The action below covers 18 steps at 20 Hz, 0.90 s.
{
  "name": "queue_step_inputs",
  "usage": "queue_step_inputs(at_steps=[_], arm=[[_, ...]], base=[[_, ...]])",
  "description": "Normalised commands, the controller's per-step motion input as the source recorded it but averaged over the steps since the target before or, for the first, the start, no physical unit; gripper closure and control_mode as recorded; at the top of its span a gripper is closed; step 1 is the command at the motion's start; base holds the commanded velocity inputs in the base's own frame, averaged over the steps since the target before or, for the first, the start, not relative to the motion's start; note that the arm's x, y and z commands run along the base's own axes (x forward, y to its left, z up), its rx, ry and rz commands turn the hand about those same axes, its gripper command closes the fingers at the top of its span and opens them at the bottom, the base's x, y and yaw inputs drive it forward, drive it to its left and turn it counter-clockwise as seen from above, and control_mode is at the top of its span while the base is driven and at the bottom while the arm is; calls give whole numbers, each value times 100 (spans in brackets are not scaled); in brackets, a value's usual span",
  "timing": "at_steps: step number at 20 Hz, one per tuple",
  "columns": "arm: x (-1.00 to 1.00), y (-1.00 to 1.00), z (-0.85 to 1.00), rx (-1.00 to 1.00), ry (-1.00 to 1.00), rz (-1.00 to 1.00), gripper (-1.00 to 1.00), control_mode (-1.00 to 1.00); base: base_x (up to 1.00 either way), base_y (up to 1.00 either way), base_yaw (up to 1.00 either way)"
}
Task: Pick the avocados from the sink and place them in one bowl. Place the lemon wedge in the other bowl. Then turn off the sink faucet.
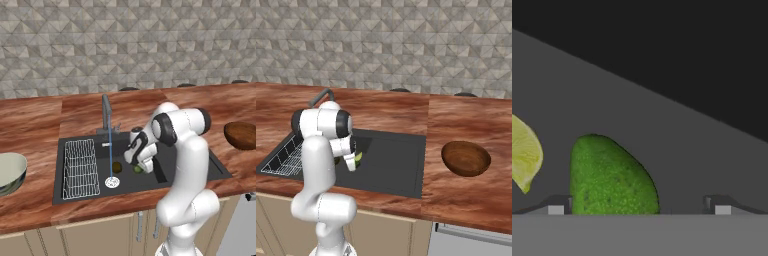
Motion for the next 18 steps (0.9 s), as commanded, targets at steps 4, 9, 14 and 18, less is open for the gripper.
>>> queue_step_inputs(at_steps=[4,9,14,18], arm=[[-43,-8,-25,0,0,-3,-100,-100],[-2,22,-35,0,0,0,100,-100],[0,12,-14,0,0,0,100,-100],[0,0,0,0,0,0,100,-100]], base=[[0,0,0],[0,0,0],[0,0,0],[0,0,0]])
